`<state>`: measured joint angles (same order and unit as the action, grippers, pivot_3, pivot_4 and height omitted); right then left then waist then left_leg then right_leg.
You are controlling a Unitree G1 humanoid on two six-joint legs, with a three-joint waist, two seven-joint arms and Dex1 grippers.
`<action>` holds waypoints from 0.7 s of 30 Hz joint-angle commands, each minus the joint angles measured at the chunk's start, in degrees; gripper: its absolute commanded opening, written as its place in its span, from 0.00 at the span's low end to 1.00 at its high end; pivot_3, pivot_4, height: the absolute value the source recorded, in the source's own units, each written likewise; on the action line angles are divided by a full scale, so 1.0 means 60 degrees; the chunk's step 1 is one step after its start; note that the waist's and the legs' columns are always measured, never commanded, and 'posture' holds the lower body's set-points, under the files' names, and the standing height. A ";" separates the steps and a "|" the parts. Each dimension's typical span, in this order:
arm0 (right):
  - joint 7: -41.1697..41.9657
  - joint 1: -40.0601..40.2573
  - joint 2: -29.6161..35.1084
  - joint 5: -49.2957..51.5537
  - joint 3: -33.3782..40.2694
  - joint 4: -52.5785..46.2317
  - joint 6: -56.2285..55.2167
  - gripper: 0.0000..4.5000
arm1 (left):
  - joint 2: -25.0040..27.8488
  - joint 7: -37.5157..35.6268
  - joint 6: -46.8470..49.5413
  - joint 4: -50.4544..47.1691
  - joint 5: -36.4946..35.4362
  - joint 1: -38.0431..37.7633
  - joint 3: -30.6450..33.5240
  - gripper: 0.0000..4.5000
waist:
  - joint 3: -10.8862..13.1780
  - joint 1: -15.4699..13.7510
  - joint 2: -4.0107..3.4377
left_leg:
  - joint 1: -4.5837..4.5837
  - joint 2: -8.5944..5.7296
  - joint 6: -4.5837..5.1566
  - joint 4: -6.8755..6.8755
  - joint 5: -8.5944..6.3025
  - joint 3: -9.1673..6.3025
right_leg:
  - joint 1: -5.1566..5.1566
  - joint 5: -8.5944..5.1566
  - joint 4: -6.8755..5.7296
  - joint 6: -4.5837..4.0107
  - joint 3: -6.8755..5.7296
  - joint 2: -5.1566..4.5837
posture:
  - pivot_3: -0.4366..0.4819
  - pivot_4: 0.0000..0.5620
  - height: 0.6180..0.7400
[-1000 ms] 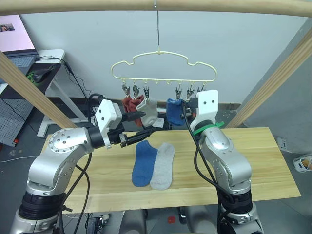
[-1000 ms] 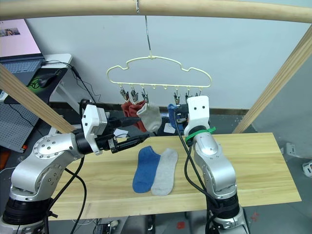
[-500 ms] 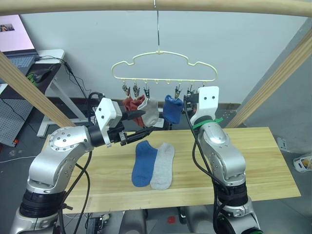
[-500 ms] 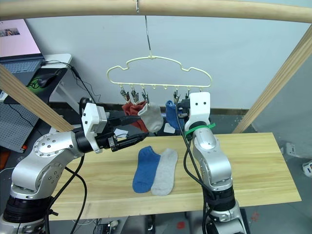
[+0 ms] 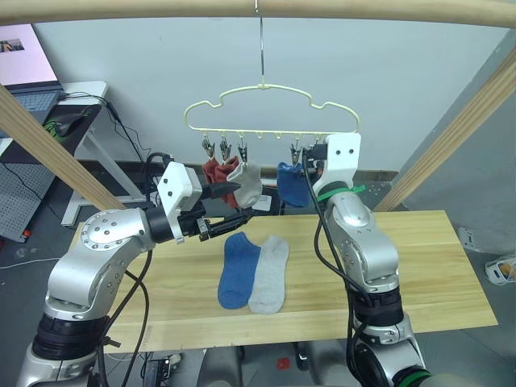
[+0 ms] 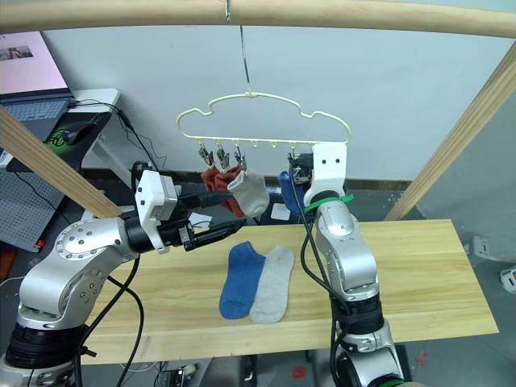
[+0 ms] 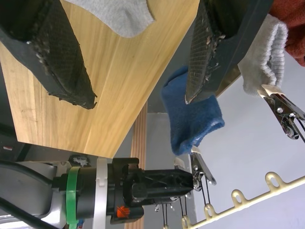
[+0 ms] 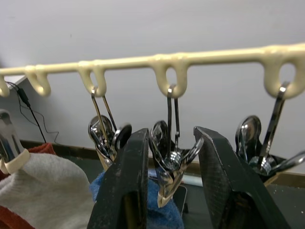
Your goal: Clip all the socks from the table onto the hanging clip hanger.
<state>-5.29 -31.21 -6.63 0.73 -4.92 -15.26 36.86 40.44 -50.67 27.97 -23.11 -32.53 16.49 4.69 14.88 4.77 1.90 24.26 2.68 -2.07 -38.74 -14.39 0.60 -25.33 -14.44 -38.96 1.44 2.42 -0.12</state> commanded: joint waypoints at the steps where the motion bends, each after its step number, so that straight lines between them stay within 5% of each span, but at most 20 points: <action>1: -0.0128 -0.0252 -0.0117 -0.0049 0.0062 -0.0211 -0.0254 0.34 | 0.0020 0.0005 -0.0106 -0.0310 -0.0027 0.0030 0.0074 0.72 | 0.0000 0.0000 0.0000 | 0.0000 0.0000 0.0000 0.0000 0.0000 0.0000 | 0.0000 0.0000 0.0000 0.0000 0.0000 0.0000 | 0.38 0.41 0.99; 21: -0.0055 -0.0011 -0.0317 -0.0041 -0.0010 -0.0528 0.0085 0.34 | -0.0057 0.0000 -0.0165 -0.0297 -0.0004 -0.0067 0.0030 0.72 | 0.0000 0.0002 0.0000 | 0.0000 0.0000 0.0000 0.0000 0.0000 0.0000 | 0.0000 0.0000 0.0000 0.0000 0.0001 -0.0001 | 0.38 0.42 0.99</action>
<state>-5.63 -30.64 -7.99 0.17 -4.50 -15.47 38.27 40.25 -50.66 27.99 -23.11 -32.53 16.14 4.67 14.88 4.78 1.90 24.25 2.68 -2.07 -38.74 -14.39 0.60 -25.33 -14.44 -38.96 1.43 2.42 -0.12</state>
